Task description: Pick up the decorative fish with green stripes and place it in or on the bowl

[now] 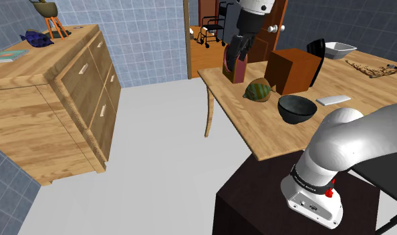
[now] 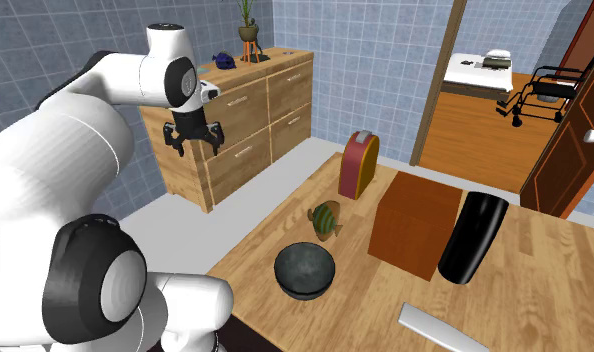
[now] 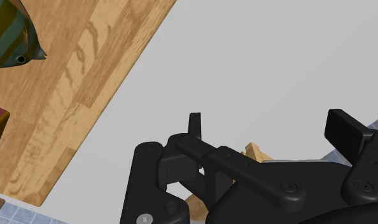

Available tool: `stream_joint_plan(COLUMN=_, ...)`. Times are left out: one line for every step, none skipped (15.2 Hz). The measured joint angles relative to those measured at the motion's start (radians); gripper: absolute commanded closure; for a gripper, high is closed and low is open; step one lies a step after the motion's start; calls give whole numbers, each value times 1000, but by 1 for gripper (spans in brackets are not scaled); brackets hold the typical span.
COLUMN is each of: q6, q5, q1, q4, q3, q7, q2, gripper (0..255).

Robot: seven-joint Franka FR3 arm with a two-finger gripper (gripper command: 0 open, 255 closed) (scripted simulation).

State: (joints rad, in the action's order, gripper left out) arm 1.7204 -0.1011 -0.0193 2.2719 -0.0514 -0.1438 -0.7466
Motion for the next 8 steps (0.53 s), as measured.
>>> stream_joint_plan(q6=0, q5=0, q1=0, q4=0, q3=0, q7=0, q2=0, gripper=0)
stream_joint_plan(q6=9, q5=8, q1=-5, q4=6, q3=4, q7=-6, q2=8, gripper=0)
stream_joint_plan(q6=22, q5=18, q1=-11, q4=14, q3=6, q7=-10, q2=20, gripper=0)
stream_joint_plan(q6=32, q5=30, q1=-17, q4=22, q3=9, q7=-14, q2=31, gripper=0)
stream_joint_plan(q6=43, q5=43, q1=-26, q4=29, q3=14, q7=-21, q2=43, gripper=0)
stream_joint_plan(q6=66, q5=58, q1=-35, q4=46, q3=21, q7=-30, q2=59, gripper=0)
stream_joint_plan(q6=79, q5=73, q1=-43, q4=53, q3=25, q7=-35, q2=74, gripper=0)
stream_joint_plan(q6=93, q5=88, q1=-53, q4=64, q3=31, q7=-42, q2=86, gripper=0)
